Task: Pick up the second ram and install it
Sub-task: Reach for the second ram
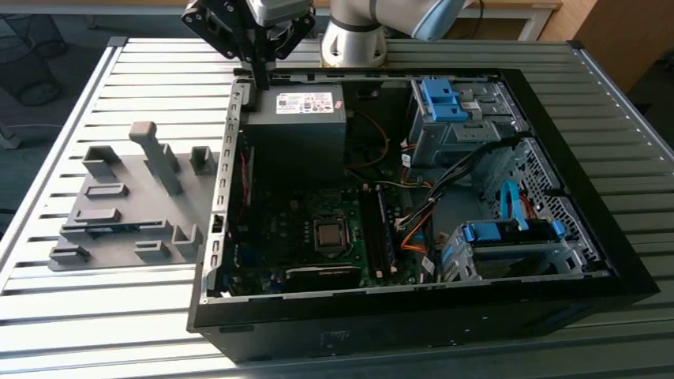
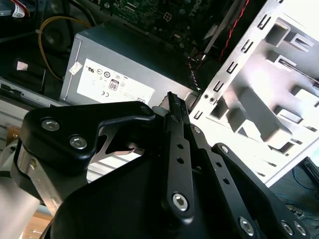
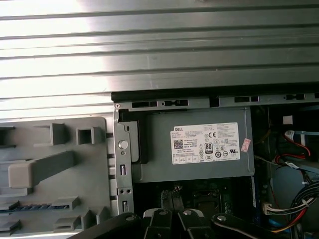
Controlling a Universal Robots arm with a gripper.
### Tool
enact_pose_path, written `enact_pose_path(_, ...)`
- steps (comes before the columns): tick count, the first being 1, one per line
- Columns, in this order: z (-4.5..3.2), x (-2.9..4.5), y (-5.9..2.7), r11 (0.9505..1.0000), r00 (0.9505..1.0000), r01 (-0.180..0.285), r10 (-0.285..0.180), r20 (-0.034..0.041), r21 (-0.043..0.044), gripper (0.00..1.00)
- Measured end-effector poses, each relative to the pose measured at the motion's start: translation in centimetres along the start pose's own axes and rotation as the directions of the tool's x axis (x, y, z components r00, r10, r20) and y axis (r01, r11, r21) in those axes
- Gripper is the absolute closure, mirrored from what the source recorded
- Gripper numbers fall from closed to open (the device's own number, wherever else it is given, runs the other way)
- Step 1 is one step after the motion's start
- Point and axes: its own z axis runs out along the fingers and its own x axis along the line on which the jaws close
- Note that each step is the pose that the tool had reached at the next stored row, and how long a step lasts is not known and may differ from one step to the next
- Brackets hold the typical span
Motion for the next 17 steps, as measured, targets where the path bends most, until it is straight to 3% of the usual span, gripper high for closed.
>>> enact_pose_path(17,0.03,0.59,-0.05,1.0,1.0,0.0,0.0,0.0,0.0,0.89)
